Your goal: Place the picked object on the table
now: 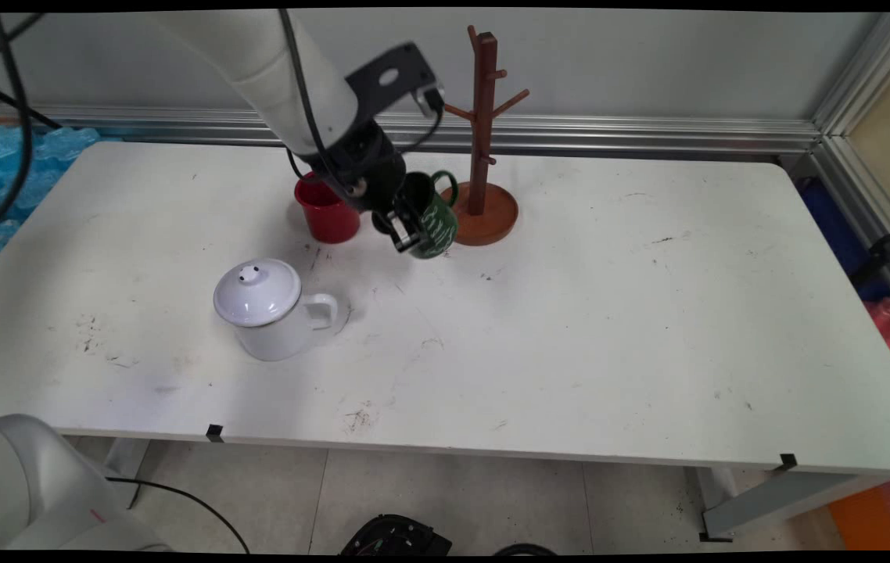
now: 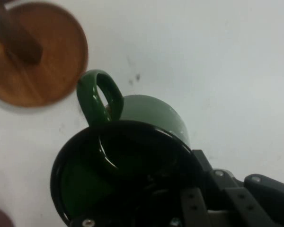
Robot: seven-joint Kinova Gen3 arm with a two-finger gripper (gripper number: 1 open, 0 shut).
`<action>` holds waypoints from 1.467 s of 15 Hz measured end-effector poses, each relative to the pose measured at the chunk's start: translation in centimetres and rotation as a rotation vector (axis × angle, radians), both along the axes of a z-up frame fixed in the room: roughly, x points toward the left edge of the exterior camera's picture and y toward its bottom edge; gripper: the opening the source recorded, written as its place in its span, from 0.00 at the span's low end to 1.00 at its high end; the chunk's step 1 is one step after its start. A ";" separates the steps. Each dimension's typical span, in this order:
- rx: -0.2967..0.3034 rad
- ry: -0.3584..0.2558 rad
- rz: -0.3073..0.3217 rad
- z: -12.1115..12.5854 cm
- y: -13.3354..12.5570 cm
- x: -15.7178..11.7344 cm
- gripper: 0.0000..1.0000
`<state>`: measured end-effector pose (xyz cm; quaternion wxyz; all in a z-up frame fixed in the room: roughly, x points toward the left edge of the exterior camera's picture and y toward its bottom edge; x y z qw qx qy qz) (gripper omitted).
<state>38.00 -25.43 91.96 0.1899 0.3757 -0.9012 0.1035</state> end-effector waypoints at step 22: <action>0.166 -0.304 -0.021 -9.7 -3.1 -6.0 0.00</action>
